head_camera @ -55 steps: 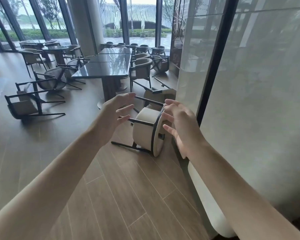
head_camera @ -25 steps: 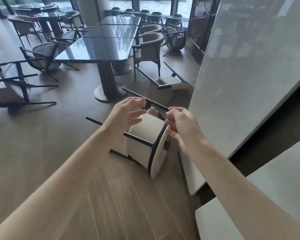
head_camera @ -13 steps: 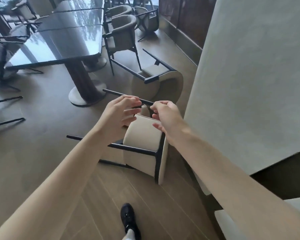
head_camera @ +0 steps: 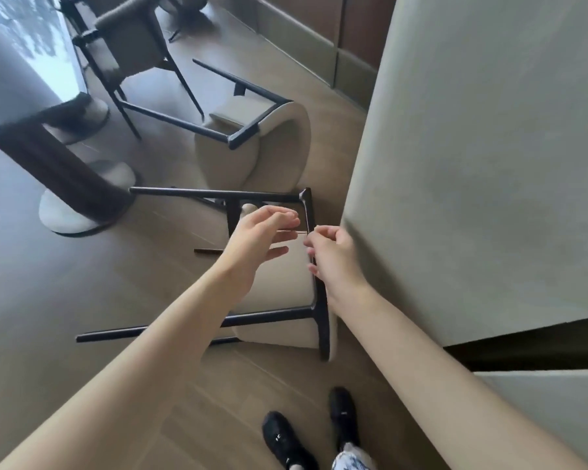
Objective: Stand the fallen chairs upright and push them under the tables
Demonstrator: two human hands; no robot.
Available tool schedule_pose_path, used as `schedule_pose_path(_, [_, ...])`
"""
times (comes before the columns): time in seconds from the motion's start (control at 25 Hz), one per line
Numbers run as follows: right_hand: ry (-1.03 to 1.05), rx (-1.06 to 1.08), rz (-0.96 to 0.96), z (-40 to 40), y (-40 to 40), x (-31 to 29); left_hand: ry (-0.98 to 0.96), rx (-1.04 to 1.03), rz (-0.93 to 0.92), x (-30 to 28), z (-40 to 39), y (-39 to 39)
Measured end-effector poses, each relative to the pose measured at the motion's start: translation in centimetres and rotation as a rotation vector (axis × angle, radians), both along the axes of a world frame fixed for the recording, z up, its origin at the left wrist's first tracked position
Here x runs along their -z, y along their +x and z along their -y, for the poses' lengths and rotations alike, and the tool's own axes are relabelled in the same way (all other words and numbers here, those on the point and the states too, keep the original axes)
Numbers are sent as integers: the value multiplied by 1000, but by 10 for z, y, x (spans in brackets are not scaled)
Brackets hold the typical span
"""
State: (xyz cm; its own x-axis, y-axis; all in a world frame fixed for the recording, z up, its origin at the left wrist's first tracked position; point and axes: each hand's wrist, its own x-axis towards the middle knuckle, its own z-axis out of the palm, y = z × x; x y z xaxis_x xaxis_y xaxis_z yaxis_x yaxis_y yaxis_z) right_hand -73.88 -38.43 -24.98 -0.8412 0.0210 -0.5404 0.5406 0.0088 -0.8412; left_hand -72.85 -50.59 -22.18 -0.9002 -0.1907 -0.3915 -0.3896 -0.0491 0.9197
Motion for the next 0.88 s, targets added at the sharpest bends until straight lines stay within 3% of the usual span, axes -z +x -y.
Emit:
schedule_pose_path(0.36, [39, 2, 108, -11, -13, 119, -13, 75, 52, 101, -14, -61])
schedule_pose_path(0.64, [198, 17, 100, 1, -45, 213, -116, 129, 117, 199, -46, -94])
schedule_pose_path(0.88, [450, 4, 176, 8, -68, 285, -147, 75, 152, 272, -47, -89])
